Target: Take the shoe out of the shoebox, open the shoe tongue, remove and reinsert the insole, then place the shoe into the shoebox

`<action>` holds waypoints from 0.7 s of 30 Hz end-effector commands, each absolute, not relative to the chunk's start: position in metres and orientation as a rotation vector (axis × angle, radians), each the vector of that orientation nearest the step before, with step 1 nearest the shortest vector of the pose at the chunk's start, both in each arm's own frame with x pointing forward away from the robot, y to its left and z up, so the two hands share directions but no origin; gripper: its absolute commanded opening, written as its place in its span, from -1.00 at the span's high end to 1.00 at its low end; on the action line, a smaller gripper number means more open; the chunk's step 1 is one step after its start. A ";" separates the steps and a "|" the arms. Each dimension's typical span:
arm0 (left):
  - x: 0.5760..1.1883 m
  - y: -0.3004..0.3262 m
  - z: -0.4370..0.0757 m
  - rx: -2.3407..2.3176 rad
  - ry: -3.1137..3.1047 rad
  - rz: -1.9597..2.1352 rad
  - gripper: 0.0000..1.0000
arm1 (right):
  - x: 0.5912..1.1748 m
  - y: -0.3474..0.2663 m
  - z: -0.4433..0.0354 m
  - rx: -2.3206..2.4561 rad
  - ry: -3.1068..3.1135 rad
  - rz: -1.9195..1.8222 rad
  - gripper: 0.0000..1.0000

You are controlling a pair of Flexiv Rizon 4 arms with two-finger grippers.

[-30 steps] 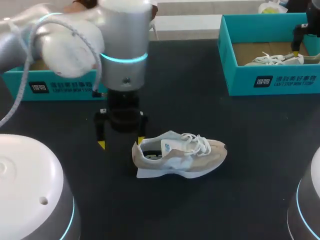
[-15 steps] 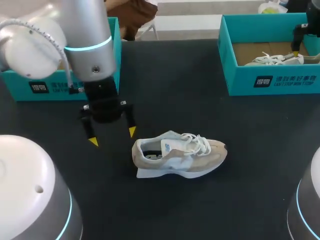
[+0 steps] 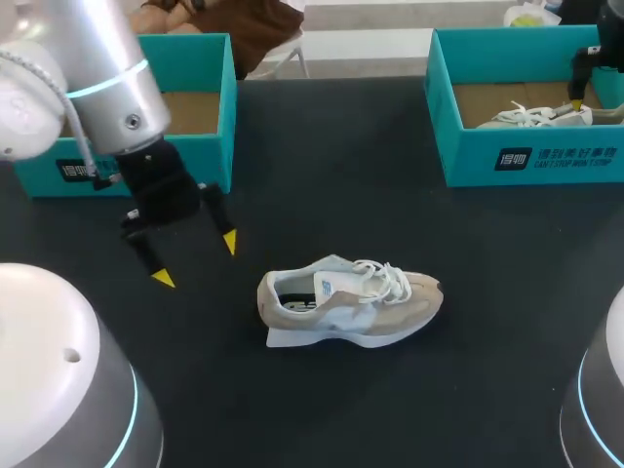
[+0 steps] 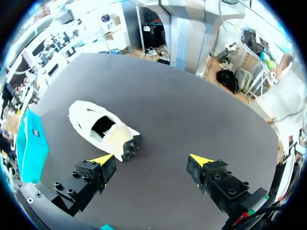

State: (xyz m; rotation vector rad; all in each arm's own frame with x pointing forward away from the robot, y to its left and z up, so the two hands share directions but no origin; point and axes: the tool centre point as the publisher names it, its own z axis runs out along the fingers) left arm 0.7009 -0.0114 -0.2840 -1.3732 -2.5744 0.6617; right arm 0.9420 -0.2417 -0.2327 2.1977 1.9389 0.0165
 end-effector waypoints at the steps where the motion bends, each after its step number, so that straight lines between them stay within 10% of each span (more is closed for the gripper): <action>1: 0.703 0.002 -0.291 -1.208 -2.722 0.931 -1.00 | 0.942 -0.242 -0.233 2.198 1.939 0.018 -1.00; 21: 0.686 0.026 -0.317 -0.501 -2.796 1.535 -1.00 | 0.942 -0.242 -0.233 2.198 1.939 0.018 -1.00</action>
